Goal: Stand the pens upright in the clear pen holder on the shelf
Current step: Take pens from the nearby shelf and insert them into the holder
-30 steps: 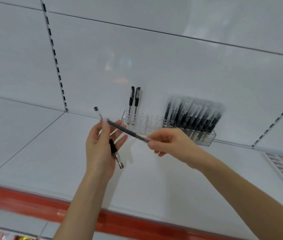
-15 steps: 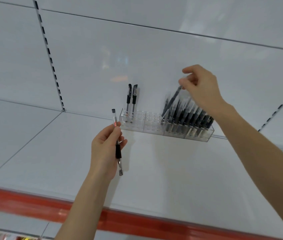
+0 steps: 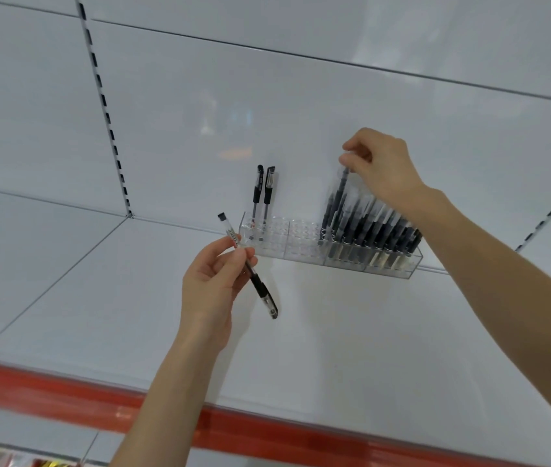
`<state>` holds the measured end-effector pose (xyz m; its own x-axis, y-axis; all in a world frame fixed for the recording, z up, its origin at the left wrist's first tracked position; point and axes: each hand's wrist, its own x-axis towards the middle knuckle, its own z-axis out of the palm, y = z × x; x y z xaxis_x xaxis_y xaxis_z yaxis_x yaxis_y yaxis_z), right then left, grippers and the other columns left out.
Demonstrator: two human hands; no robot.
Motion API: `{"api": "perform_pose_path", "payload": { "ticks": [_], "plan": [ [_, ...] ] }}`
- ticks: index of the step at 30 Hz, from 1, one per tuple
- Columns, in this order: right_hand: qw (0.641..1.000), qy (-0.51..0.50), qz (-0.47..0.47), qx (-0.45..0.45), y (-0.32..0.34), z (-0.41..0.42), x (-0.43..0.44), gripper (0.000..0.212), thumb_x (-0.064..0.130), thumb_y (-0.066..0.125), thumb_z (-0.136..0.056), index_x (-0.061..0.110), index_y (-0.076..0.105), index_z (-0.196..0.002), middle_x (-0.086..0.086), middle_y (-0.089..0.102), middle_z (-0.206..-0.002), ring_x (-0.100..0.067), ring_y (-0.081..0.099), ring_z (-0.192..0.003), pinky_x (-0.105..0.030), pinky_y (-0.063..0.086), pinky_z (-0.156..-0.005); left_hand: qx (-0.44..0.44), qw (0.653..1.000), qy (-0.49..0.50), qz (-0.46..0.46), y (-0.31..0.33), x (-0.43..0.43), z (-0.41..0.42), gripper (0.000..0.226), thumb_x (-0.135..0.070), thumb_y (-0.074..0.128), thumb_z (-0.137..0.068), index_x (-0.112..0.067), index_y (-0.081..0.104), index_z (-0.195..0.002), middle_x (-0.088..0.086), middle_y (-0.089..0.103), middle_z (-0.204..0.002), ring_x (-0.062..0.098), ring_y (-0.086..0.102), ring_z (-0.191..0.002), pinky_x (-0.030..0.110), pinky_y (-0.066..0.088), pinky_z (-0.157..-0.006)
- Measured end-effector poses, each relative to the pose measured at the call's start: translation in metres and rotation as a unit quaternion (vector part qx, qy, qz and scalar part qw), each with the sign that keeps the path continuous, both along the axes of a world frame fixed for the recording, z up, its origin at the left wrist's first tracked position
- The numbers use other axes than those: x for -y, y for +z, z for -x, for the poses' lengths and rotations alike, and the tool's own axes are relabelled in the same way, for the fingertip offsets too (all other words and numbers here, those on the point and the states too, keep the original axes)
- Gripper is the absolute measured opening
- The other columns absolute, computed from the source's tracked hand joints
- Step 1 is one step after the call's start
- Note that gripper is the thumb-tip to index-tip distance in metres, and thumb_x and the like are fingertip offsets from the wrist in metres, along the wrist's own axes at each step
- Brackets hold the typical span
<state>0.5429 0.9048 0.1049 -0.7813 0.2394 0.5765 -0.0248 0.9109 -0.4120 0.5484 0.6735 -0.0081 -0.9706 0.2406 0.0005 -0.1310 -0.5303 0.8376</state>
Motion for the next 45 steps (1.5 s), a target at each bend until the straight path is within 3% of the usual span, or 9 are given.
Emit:
{"api": "perform_pose_path", "payload": {
  "ticks": [7,15,19,22,27,34,37,42,45],
  "plan": [
    [0.999,0.000,-0.009,0.031,-0.004,0.003,0.001,0.016,0.011,0.058,-0.087,0.003,0.061,-0.101,-0.015,0.065,-0.095,-0.026,0.061,-0.086,-0.027,0.046,-0.081,0.011,1.000,-0.019,-0.010,0.001,0.003,-0.002,0.011,-0.002,0.058,-0.087,-0.012,0.060,-0.090,0.006,0.066,-0.078,0.013,0.068,-0.067,0.024,0.058,-0.065],
    [0.987,-0.042,-0.137,0.073,-0.032,0.006,-0.006,0.023,0.015,0.050,-0.091,-0.001,0.067,-0.092,-0.016,0.065,-0.095,-0.028,0.055,-0.095,-0.026,0.033,-0.077,-0.014,1.000,0.007,0.001,0.004,0.008,-0.003,0.065,0.002,0.059,-0.085,-0.027,0.033,-0.137,0.006,0.063,-0.075,0.022,0.064,-0.080,0.026,0.058,-0.064],
    [0.988,-0.024,-0.148,0.039,-0.038,-0.005,0.004,0.027,0.016,0.048,-0.093,0.000,0.064,-0.107,-0.018,0.064,-0.112,-0.031,0.053,-0.108,-0.023,0.031,-0.090,-0.015,1.000,0.009,-0.009,0.006,0.008,-0.002,0.061,0.003,0.058,-0.085,-0.021,0.037,-0.137,0.004,0.063,-0.071,0.024,0.064,-0.080,0.029,0.059,-0.066],
    [0.999,-0.018,-0.012,-0.028,-0.039,-0.033,0.027,0.024,0.022,0.049,-0.093,0.007,0.065,-0.103,-0.007,0.067,-0.104,-0.019,0.057,-0.099,-0.018,0.036,-0.087,-0.006,1.000,0.019,-0.019,0.007,0.006,-0.001,0.053,0.002,0.058,-0.086,-0.017,0.040,-0.131,0.012,0.064,-0.080,0.023,0.067,-0.077,0.029,0.059,-0.069],
    [0.952,0.117,0.200,0.199,-0.051,-0.087,0.065,0.010,0.033,0.062,-0.082,0.024,0.064,-0.088,0.006,0.071,-0.077,-0.005,0.067,-0.074,-0.018,0.052,-0.071,0.016,0.998,0.058,-0.034,0.008,-0.003,0.000,0.032,-0.004,0.057,-0.089,-0.012,0.038,-0.114,0.020,0.064,-0.087,0.018,0.067,-0.066,0.023,0.056,-0.061],
    [0.890,0.103,0.444,-0.020,-0.042,-0.076,0.051,0.013,0.004,0.062,-0.082,0.015,0.065,-0.089,0.003,0.070,-0.067,-0.010,0.067,-0.064,-0.018,0.055,-0.065,-0.059,0.990,-0.006,0.129,0.002,-0.006,-0.003,0.008,-0.007,0.059,-0.088,-0.015,0.055,-0.088,0.009,0.067,-0.084,0.015,0.069,-0.074,0.031,0.055,-0.073],
    [0.909,0.096,0.404,-0.026,-0.030,-0.056,0.044,0.013,0.008,0.063,-0.084,0.014,0.064,-0.095,0.002,0.063,-0.076,-0.009,0.068,-0.074,-0.025,0.057,-0.077,-0.216,0.911,0.012,0.352,-0.014,0.004,0.000,0.006,-0.017,0.061,-0.087,-0.015,0.063,-0.092,-0.001,0.067,-0.094,0.009,0.062,-0.084,0.024,0.046,-0.083],
    [0.960,0.052,0.264,-0.078,-0.008,-0.008,0.044,0.027,0.008,0.061,-0.085,0.008,0.056,-0.111,-0.004,0.062,-0.083,-0.013,0.066,-0.075,-0.027,0.057,-0.077,-0.331,0.630,-0.074,0.698,-0.043,0.016,0.005,0.052,-0.052,0.040,-0.090,-0.020,0.044,-0.132,0.004,0.038,-0.143,0.026,0.026,-0.138,0.043,0.026,-0.107],
    [0.976,0.036,0.196,-0.089,-0.006,0.020,0.045,0.022,0.010,0.062,-0.083,0.011,0.056,-0.104,-0.007,0.062,-0.088,-0.022,0.065,-0.079,-0.036,0.055,-0.080,-0.321,0.594,-0.098,0.732,-0.046,0.016,0.004,0.050,-0.052,0.034,-0.093,-0.022,0.039,-0.133,0.005,0.030,-0.146,0.028,0.016,-0.141,0.048,0.021,-0.109]
  ]
}}
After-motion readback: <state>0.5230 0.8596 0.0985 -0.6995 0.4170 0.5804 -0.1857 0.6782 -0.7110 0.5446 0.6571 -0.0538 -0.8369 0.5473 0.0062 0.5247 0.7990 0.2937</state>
